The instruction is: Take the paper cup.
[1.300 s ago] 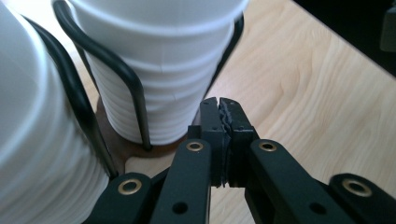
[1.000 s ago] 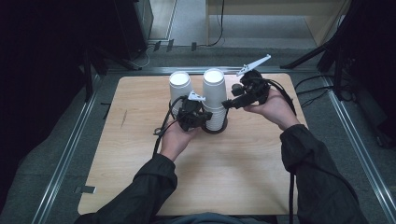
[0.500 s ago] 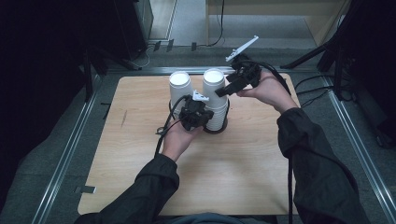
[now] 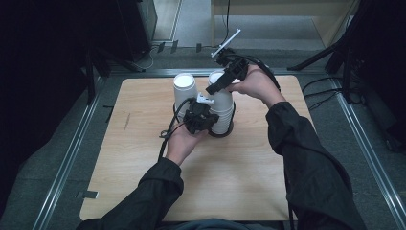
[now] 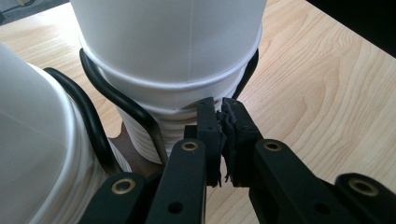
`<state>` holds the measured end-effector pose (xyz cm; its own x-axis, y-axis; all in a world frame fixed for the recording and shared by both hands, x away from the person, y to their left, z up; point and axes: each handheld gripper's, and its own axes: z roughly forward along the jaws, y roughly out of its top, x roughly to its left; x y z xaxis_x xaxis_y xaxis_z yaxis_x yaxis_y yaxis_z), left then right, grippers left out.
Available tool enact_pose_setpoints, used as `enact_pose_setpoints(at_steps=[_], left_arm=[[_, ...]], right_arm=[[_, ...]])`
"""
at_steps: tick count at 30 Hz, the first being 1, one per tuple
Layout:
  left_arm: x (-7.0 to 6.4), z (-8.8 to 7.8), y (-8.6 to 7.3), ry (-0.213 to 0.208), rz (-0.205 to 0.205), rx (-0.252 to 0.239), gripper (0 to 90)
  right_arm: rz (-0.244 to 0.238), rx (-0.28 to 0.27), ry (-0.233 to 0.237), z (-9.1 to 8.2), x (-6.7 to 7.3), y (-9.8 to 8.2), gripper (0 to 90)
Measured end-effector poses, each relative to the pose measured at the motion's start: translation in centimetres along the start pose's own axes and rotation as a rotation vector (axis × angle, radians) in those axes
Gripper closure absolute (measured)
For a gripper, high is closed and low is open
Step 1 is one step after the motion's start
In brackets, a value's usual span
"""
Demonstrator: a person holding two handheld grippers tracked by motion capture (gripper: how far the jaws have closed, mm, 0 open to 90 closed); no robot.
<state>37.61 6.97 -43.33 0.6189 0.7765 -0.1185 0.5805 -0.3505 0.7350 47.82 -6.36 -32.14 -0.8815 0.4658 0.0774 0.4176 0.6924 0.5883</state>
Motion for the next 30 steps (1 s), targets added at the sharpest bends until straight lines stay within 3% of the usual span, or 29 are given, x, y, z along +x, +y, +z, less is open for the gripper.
enact_pose_setpoints(at_steps=[1,7,11,16,21,30], left_arm=[[0.0,0.0,0.0,0.000,0.000,-0.001,86.3],[-0.1,0.1,0.0,-0.003,0.001,0.000,85.7],[-0.1,0.1,0.0,-0.005,0.006,0.002,84.9],[0.0,0.0,0.0,-0.012,0.004,0.007,83.9],[0.2,-0.1,0.0,-0.020,0.001,0.008,83.1],[0.3,-0.2,0.0,-0.024,-0.002,-0.005,82.9]], right_arm=[[-0.004,0.004,-0.015,0.0,0.1,0.1,22.3],[-0.032,0.030,-0.057,-0.2,0.6,0.4,24.7],[-0.036,0.019,-0.057,-0.6,0.6,0.6,25.2],[-0.005,-0.004,-0.040,-2.1,0.4,1.1,25.4],[-0.011,-0.012,-0.045,-3.6,0.8,1.7,25.4],[-0.027,-0.036,-0.057,-8.0,1.8,3.6,25.4]])
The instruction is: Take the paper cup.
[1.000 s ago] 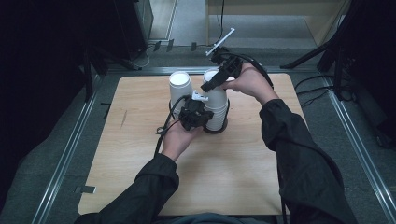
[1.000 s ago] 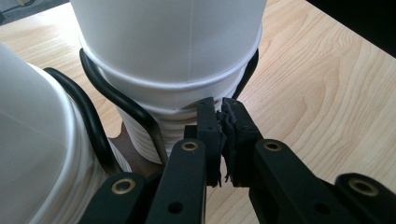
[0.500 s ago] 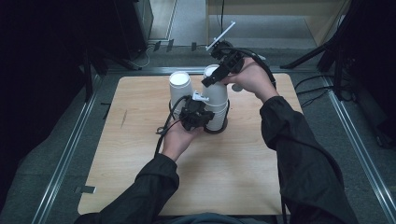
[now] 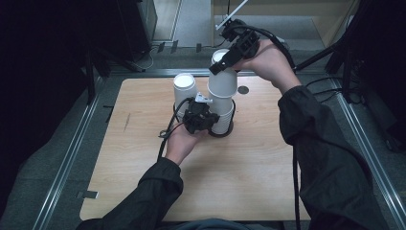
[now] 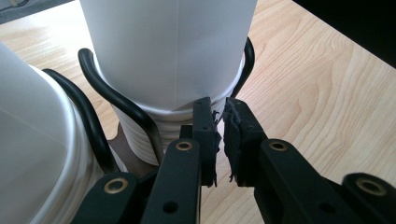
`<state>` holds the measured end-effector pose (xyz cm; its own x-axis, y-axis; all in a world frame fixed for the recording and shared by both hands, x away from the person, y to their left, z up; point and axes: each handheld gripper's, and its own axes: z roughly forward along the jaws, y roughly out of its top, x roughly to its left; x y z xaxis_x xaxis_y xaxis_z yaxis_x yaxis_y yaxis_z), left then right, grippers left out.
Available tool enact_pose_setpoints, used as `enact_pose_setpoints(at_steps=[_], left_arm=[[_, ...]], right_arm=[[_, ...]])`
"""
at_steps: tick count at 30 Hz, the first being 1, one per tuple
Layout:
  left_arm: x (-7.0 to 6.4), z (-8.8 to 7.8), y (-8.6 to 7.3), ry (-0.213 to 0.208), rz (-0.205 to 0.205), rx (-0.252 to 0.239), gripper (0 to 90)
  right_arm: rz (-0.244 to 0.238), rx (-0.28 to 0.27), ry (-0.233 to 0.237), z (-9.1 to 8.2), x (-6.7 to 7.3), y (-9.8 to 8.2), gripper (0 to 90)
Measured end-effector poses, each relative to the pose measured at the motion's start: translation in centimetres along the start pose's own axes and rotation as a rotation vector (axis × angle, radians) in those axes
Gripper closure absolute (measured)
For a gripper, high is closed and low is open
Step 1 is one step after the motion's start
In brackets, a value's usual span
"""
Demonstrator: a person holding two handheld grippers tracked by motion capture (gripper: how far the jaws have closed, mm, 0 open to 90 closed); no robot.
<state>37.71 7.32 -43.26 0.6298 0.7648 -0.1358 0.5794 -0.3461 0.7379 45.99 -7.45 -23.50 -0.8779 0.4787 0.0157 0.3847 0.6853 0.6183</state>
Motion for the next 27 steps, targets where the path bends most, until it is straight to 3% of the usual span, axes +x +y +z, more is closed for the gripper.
enact_pose_setpoints(at_steps=[9,16,23,27], left_arm=[[0.0,-0.1,0.0,-0.019,-0.004,-0.016,80.2],[-0.1,-0.1,0.0,-0.012,-0.004,-0.019,80.3],[-0.1,-0.1,0.0,-0.015,-0.004,-0.020,78.9],[-0.1,-0.2,0.0,-0.013,0.004,-0.020,77.2]], right_arm=[[-0.016,-0.009,-0.017,-3.0,0.4,0.4,25.4],[-0.017,-0.014,-0.008,-5.0,0.6,-1.0,25.4],[-0.035,0.012,0.005,-5.6,1.4,-2.6,25.3],[-0.068,-0.006,0.026,-5.8,1.5,-3.6,25.4]])
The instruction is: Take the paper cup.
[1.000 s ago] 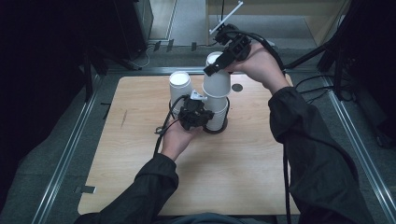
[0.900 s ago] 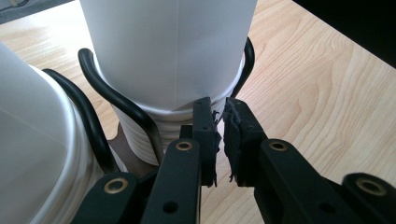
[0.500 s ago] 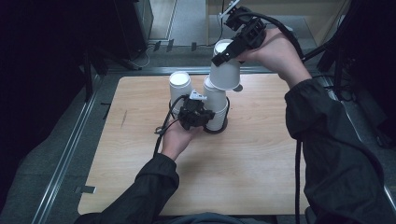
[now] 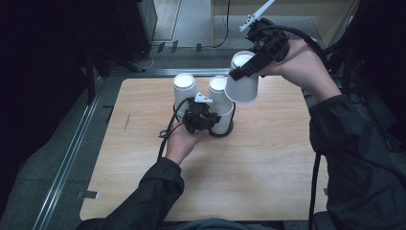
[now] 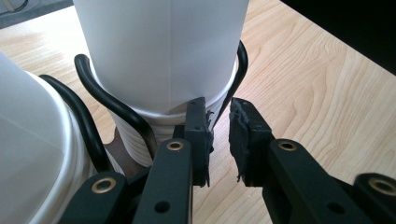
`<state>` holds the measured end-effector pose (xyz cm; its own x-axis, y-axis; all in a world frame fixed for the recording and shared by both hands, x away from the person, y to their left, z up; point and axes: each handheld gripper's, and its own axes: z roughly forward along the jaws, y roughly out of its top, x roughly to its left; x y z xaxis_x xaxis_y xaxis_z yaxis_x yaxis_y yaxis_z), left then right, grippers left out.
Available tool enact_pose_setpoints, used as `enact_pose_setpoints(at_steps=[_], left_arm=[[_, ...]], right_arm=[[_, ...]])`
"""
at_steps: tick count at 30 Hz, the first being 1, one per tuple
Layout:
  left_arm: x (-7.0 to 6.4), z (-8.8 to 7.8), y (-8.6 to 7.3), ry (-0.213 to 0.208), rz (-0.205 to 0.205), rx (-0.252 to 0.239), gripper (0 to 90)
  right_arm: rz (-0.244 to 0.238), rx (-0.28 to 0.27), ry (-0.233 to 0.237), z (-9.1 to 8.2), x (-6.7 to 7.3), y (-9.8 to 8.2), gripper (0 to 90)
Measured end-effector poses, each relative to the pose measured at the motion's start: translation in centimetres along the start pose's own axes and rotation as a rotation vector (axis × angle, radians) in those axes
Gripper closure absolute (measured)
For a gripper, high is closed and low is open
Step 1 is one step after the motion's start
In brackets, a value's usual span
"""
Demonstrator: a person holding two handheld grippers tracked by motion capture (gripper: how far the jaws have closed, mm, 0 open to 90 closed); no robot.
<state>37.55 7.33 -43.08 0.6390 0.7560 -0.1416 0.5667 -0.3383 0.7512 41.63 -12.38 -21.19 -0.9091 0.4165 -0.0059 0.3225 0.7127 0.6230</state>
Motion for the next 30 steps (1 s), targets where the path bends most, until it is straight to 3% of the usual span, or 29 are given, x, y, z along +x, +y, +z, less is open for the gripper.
enact_pose_setpoints(at_steps=[9,19,21,30], left_arm=[[0.4,-0.1,-0.1,-0.007,-0.009,0.017,74.1],[0.3,-0.1,-0.1,-0.006,-0.010,0.018,71.6],[0.4,-0.2,-0.1,-0.009,-0.016,0.017,70.3],[0.5,-0.4,-0.4,-0.030,-0.002,0.018,67.4]], right_arm=[[0.015,0.022,0.016,1.2,0.4,-3.2,25.4],[0.010,0.028,0.047,3.4,2.2,-7.7,25.3],[-0.023,-0.001,0.021,3.7,2.7,-8.7,25.4],[0.004,0.025,0.057,6.6,3.6,-13.1,25.3]])
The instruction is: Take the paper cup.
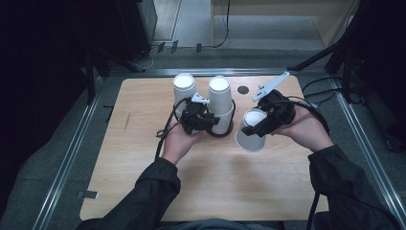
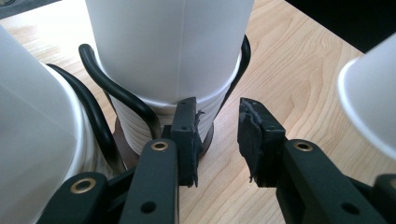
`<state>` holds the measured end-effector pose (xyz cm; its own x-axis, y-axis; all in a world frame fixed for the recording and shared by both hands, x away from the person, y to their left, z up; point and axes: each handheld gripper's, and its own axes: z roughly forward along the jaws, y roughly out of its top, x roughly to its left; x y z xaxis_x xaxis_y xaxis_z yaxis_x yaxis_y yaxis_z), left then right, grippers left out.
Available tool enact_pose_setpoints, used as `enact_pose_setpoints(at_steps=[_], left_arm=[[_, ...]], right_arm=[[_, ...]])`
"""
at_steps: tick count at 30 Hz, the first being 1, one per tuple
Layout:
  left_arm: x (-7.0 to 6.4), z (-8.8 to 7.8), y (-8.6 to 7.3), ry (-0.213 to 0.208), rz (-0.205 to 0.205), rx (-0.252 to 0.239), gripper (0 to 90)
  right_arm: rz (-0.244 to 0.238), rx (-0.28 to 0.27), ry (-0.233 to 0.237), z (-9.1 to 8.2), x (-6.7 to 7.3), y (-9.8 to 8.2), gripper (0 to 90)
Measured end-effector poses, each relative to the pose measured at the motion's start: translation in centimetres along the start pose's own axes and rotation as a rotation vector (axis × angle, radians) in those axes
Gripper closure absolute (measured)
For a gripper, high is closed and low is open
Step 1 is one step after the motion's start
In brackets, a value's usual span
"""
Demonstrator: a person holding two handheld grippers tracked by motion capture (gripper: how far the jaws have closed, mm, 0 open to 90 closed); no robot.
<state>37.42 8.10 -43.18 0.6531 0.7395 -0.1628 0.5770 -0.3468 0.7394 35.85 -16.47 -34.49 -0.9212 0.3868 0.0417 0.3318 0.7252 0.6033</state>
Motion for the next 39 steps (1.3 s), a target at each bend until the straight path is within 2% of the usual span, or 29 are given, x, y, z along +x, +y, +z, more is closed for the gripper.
enact_pose_setpoints(at_steps=[2,5,8,13,15,17,20,23,27,31,35,39], left_arm=[[-0.2,-0.2,-0.1,-0.013,0.008,-0.004,65.9],[-0.4,-0.3,-0.3,-0.028,0.027,-0.003,65.3],[-0.6,-0.3,-0.7,-0.038,0.035,-0.002,63.8],[-0.6,-0.5,-1.5,-0.044,0.054,0.016,60.6],[-0.7,-0.7,-2.1,-0.065,0.056,0.006,59.2],[-0.6,-0.9,-2.6,-0.067,0.061,0.009,57.1],[-0.5,-1.3,-3.4,-0.068,0.078,0.012,52.9],[-0.1,-1.8,-4.2,-0.093,0.087,0.012,48.4],[0.3,-2.2,-5.1,-0.174,0.103,-0.011,44.1],[0.2,-2.3,-6.0,-0.188,0.155,0.012,39.5],[0.3,-2.4,-6.6,-0.236,0.153,0.002,39.6],[0.2,-2.8,-7.3,-0.255,0.174,0.022,40.4]], right_arm=[[0.002,-0.003,0.012,0.8,0.0,-0.7,25.3],[-0.036,-0.004,-0.003,1.8,0.3,-1.6,25.3],[-0.040,-0.002,0.007,2.7,0.5,-2.1,25.3],[-0.026,0.001,0.027,4.1,0.8,-2.8,25.3],[-0.031,-0.012,0.018,4.4,0.9,-3.0,25.3],[-0.030,-0.042,0.018,4.8,0.8,-3.3,25.3],[-0.016,-0.052,0.028,5.5,0.8,-3.7,25.3],[-0.008,-0.047,0.040,6.2,0.8,-4.0,25.3],[-0.004,-0.046,0.068,7.0,1.0,-4.1,25.3],[-0.018,-0.046,0.093,7.8,1.3,-4.1,25.3],[-0.005,-0.063,0.119,8.6,1.6,-4.3,25.3],[-0.003,-0.056,0.130,9.3,1.9,-4.4,25.3]])
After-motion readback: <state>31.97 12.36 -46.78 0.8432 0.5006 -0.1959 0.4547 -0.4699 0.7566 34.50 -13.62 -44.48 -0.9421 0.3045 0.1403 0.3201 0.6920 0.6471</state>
